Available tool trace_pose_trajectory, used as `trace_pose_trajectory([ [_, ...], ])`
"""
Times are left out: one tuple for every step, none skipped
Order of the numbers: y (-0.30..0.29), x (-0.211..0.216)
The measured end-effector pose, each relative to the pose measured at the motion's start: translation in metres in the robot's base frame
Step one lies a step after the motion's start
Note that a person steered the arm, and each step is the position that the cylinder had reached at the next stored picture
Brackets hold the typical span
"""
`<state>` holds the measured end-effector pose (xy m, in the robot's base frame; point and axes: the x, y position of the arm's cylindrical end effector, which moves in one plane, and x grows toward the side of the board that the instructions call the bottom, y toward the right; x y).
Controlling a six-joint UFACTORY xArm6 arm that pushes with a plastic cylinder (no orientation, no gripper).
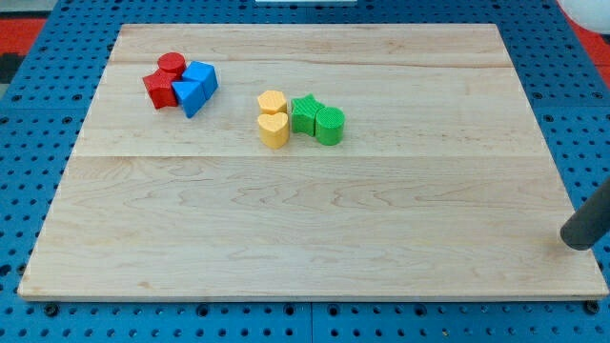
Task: Move the blue blocks below the red blocks
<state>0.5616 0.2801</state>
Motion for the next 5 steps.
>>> trace_pose_trajectory([
  [-0.003, -0.002],
  [-0.045, -0.003],
  [-0.115, -0.010],
  [-0.184, -0.029],
  [-0.231, -0.033],
])
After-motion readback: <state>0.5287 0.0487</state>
